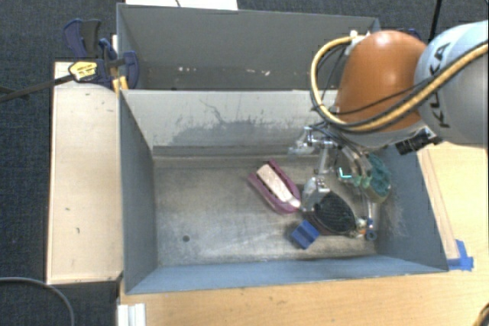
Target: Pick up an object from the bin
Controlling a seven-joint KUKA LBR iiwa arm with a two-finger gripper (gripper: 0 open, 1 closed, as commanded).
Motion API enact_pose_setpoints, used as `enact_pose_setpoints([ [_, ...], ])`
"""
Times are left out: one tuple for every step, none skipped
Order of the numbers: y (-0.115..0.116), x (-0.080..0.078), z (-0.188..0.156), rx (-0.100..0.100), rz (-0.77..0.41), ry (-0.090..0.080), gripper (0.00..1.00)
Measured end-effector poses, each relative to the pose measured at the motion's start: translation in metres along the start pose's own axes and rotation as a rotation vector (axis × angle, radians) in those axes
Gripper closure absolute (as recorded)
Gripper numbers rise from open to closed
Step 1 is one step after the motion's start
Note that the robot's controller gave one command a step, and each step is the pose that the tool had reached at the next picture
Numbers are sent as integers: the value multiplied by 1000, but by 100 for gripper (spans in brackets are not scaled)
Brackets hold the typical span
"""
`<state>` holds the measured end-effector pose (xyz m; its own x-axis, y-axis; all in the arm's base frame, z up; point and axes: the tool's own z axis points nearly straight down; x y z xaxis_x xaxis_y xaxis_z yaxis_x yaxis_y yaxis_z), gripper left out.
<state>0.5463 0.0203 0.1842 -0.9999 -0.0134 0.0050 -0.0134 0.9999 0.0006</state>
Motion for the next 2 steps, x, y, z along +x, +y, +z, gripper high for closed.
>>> enact_pose_setpoints([
  [-60, 21, 78, 1, -322, -2, 0],
  [-59, 19, 76, 0, -322, -7, 100],
])
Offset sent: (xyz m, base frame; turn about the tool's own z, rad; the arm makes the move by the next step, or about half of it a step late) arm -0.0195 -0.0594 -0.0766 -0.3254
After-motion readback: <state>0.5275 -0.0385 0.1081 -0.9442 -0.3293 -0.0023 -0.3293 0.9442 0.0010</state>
